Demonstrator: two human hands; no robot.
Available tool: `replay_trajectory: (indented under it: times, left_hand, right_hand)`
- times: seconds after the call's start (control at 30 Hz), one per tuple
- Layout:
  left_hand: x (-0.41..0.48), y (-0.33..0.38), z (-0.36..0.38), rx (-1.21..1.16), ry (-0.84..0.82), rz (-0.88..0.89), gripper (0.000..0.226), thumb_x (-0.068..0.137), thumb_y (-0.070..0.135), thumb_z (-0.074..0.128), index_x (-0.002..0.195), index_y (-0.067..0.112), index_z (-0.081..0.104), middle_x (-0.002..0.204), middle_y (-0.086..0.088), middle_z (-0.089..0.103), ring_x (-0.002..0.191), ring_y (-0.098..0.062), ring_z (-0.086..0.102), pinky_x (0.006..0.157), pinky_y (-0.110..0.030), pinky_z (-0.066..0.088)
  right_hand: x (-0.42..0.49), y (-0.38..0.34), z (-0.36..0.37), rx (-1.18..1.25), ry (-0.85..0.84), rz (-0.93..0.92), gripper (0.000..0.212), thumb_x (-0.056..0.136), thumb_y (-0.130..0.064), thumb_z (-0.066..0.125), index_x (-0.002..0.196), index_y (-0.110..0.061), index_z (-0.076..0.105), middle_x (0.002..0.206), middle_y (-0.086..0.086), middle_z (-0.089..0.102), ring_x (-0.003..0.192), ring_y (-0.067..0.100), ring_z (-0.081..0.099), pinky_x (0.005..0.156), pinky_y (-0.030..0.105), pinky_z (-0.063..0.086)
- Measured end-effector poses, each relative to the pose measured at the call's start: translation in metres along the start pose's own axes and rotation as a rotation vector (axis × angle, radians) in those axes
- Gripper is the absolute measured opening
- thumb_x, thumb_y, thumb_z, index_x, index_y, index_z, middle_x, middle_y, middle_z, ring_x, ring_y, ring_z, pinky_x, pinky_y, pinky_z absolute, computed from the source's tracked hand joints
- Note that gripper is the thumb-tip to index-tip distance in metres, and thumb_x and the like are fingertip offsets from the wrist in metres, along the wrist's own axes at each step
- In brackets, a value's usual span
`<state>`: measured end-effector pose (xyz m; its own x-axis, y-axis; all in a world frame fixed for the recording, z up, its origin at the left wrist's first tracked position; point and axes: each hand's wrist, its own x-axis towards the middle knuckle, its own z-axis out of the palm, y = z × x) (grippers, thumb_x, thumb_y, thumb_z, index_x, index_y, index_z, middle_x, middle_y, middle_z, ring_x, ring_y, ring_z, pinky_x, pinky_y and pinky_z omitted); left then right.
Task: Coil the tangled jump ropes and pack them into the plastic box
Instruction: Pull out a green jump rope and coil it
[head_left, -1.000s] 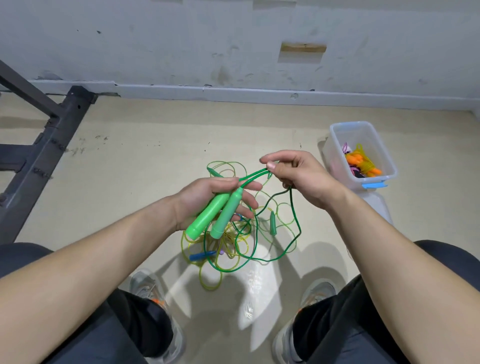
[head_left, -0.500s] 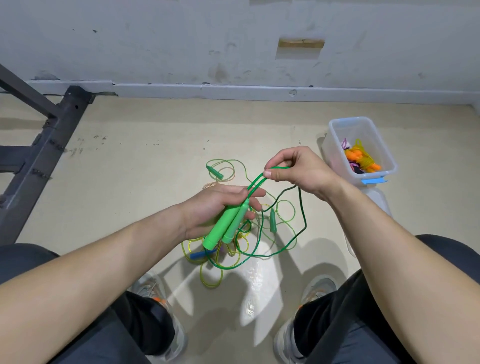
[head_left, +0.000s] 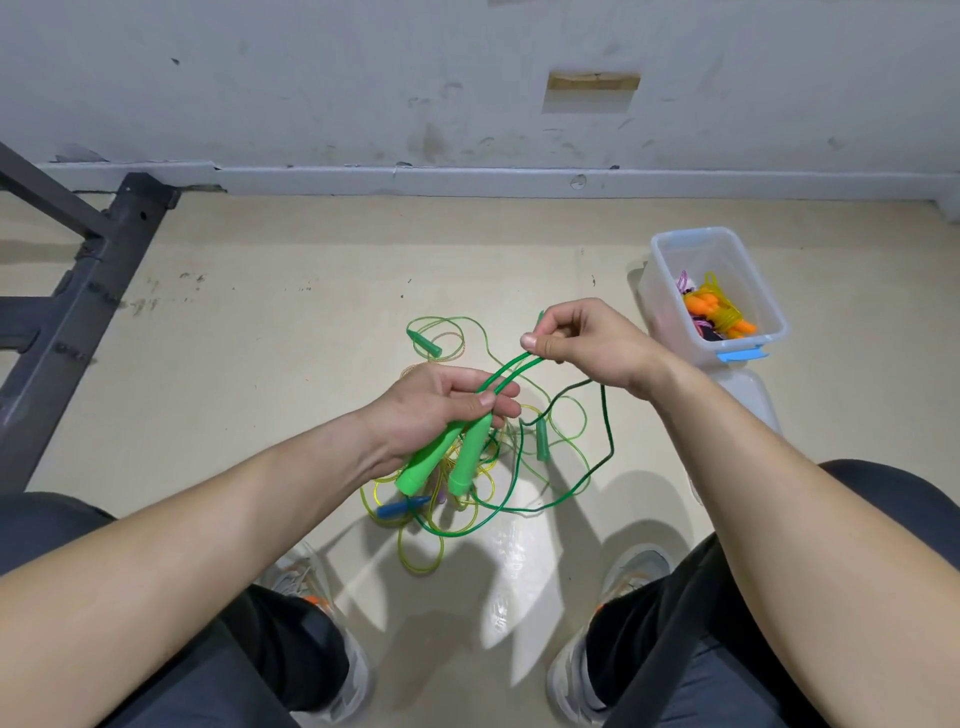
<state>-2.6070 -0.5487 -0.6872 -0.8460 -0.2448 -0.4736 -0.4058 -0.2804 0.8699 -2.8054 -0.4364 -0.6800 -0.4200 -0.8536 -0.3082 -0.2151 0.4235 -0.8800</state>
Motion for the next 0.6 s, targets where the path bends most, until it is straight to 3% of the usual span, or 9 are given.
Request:
replay_trajectory:
  times: [0.07,0.17,0.27,0.4,0.53,0.6]
  left_hand:
    - [0.0,-0.001,-0.003,0.015,-0.018,-0.022,0.025,0.101,0.005,0.054,0.121,0.008,0.067,0.106,-0.006,0.076,0.096,-0.018,0.069,0.083,-0.026,0.054]
    - [-0.001,0.002,-0.001,0.006,-0.029,-0.014,0.026,0.105,0.008,0.046,0.119,0.006,0.068,0.09,-0.002,0.067,0.087,-0.019,0.063,0.074,-0.024,0.052]
    - [-0.004,0.009,0.005,-0.171,-0.053,-0.093,0.036,0.108,0.021,0.038,0.119,0.001,0.066,0.082,-0.003,0.061,0.081,-0.021,0.063,0.069,-0.026,0.051]
    - [-0.005,0.012,0.003,-0.136,-0.125,-0.116,0.028,0.104,0.014,0.045,0.115,0.002,0.068,0.085,-0.003,0.064,0.083,-0.02,0.066,0.071,-0.029,0.055]
    - [-0.003,0.014,0.005,-0.123,-0.063,-0.007,0.02,0.1,0.003,0.05,0.098,0.001,0.069,0.083,-0.004,0.066,0.078,-0.02,0.066,0.062,-0.022,0.051]
    - [0.001,0.018,0.001,-0.149,0.011,0.052,0.028,0.1,0.001,0.05,0.082,0.005,0.071,0.09,0.0,0.07,0.079,-0.02,0.065,0.065,-0.022,0.052]
  right_hand:
    - [0.0,0.001,0.003,0.001,-0.011,-0.005,0.023,0.094,-0.026,0.07,0.078,-0.009,0.064,0.06,-0.002,0.035,0.056,0.013,0.028,0.045,0.021,0.023]
    - [0.001,0.001,0.006,0.019,0.012,-0.04,0.025,0.095,-0.027,0.069,0.076,-0.012,0.063,0.058,-0.004,0.033,0.055,0.012,0.026,0.046,0.022,0.022]
    - [0.002,0.002,0.006,0.039,0.046,-0.047,0.026,0.096,-0.029,0.068,0.081,-0.008,0.065,0.06,-0.002,0.033,0.054,0.013,0.025,0.046,0.023,0.021]
    - [0.002,0.005,0.01,0.117,0.075,-0.048,0.026,0.097,-0.028,0.065,0.076,-0.013,0.062,0.053,-0.009,0.032,0.053,0.01,0.026,0.048,0.023,0.024]
    - [0.004,0.009,0.018,0.364,0.14,-0.002,0.029,0.098,-0.023,0.063,0.071,-0.018,0.057,0.053,-0.009,0.038,0.051,0.01,0.03,0.05,0.025,0.029]
    - [0.002,0.011,0.031,0.473,0.176,0.03,0.03,0.099,-0.027,0.061,0.07,-0.019,0.054,0.054,-0.008,0.041,0.051,0.011,0.031,0.048,0.025,0.03]
